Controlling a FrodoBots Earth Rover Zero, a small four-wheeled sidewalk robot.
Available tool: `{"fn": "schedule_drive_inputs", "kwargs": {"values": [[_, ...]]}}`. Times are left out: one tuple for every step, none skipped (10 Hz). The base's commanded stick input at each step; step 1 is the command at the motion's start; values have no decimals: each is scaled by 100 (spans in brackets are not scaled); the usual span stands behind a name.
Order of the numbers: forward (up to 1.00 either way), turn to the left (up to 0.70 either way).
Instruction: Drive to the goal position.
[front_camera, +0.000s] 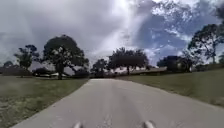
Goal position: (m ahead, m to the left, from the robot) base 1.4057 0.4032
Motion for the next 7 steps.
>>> {"fn": "schedule_drive_inputs", "kwargs": {"values": [[85, 0], [85, 0], [85, 0], [85, 0], [85, 0], [85, 0], [85, 0]]}}
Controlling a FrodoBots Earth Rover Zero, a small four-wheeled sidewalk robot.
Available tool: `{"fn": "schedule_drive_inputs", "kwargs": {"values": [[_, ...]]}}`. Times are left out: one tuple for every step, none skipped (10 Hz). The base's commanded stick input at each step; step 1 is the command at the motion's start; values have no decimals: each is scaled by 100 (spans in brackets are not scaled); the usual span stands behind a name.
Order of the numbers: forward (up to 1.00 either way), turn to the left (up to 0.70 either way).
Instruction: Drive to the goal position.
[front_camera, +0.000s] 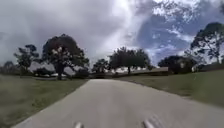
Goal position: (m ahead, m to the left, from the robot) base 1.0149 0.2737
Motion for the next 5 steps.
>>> {"fn": "schedule_drive_inputs", "kwargs": {"values": [[85, 0], [85, 0], [85, 0], [85, 0], [85, 0]]}}
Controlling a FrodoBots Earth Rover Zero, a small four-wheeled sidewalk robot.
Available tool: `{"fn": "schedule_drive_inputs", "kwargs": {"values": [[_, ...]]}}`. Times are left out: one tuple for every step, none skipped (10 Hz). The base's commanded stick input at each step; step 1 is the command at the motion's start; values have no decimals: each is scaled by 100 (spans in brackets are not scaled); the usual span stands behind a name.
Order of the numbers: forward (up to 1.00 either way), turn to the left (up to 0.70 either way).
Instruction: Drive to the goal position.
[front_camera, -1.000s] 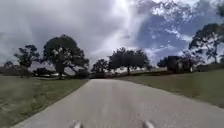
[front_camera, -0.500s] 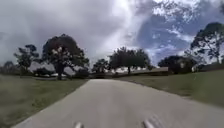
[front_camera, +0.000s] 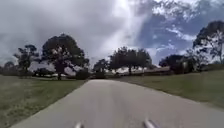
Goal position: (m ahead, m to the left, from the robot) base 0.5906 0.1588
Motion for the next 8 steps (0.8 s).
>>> {"fn": "schedule_drive_inputs", "kwargs": {"values": [[85, 0], [85, 0], [85, 0], [85, 0], [85, 0], [85, 0], [85, 0], [85, 0]]}}
